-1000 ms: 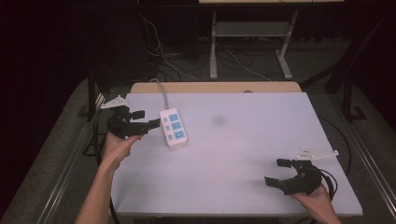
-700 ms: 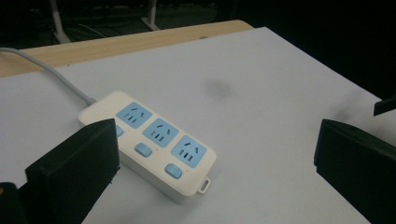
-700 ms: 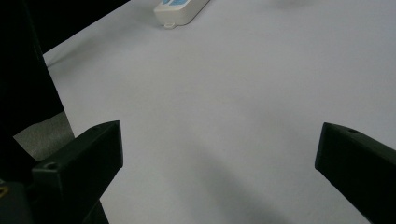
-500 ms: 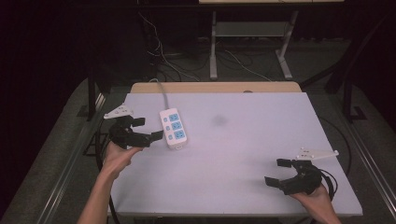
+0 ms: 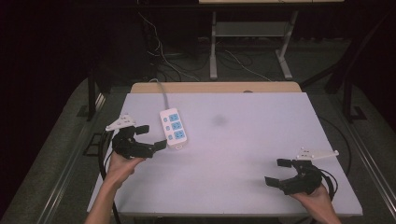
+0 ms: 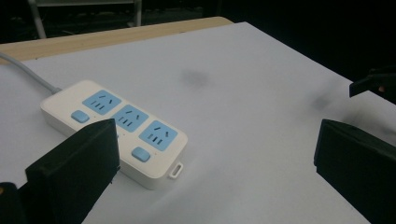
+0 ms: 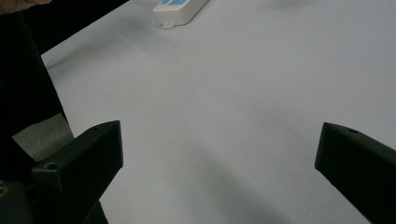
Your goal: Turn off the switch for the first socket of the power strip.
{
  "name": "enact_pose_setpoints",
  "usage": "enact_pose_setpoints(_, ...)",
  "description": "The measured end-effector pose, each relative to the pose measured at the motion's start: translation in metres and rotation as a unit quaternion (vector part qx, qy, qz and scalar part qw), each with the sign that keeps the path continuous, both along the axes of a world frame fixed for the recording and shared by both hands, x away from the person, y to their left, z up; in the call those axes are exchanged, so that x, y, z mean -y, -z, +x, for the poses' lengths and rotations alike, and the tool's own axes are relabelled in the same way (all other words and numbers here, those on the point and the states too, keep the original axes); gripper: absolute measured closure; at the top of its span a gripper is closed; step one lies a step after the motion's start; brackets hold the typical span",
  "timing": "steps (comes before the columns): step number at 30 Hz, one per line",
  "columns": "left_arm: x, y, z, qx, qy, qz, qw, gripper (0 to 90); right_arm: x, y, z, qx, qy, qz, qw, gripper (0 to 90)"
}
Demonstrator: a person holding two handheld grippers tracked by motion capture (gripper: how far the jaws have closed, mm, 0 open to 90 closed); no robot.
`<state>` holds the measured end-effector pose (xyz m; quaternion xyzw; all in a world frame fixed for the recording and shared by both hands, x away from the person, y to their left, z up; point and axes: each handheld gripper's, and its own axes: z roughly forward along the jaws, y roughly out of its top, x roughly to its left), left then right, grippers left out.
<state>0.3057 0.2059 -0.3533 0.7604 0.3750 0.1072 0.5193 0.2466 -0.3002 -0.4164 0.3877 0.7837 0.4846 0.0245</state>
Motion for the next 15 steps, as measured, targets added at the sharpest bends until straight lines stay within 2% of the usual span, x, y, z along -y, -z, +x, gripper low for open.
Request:
enact_pose_setpoints(6, 0.005, 0.011, -0.011, -0.002, 0.005, -0.003, 1.0000, 0.0, 0.001, 0.000, 0.000, 0.001, 0.001, 0.000, 1.0000, 0.6)
enact_pose_setpoints(15, 0.014, 0.025, -0.027, -0.002, 0.024, 0.006, 0.9997, 0.0, 0.002, 0.000, 0.000, 0.000, 0.004, 0.001, 1.0000, 0.6)
